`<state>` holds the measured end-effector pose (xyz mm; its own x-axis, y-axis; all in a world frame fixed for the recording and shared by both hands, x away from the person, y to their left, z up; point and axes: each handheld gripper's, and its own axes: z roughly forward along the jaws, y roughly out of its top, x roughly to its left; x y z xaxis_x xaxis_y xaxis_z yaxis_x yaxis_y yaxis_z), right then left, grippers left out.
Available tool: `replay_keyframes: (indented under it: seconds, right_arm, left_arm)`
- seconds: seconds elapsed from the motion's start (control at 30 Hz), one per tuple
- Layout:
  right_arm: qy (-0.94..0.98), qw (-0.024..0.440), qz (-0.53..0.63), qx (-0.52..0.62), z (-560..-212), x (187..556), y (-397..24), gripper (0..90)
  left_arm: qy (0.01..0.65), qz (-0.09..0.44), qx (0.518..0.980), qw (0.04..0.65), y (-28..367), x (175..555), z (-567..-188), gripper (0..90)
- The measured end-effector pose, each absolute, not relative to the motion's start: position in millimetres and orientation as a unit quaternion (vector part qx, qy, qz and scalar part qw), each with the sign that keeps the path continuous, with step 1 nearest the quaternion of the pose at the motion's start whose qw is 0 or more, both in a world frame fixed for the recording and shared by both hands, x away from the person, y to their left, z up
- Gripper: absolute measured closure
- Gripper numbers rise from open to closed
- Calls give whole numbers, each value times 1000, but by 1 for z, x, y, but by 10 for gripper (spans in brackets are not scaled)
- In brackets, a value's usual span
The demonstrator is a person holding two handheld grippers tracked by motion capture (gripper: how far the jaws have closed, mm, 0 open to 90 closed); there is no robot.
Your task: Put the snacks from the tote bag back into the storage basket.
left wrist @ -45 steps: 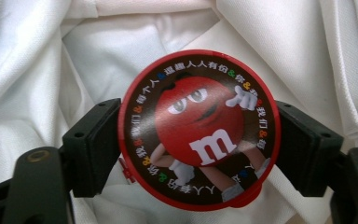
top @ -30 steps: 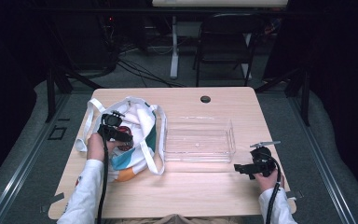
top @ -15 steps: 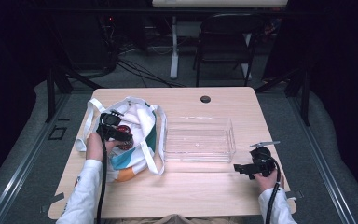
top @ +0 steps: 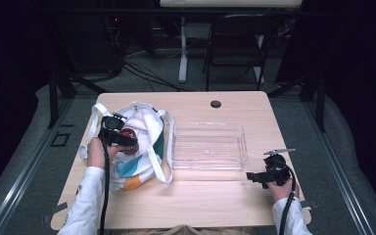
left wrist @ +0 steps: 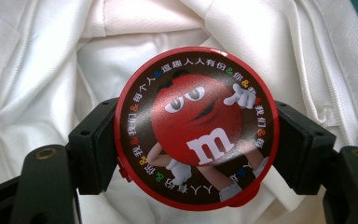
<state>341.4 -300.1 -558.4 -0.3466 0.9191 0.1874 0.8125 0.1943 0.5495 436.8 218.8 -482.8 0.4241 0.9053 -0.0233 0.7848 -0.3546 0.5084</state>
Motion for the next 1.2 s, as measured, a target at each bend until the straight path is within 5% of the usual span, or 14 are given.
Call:
replay_keyframes:
  seconds: [1.2]
  right_arm:
    - [765, 93, 296, 564, -554, 339, -302, 82]
  left_arm:
    - [524, 128, 798, 267, 223, 431, -441, 260]
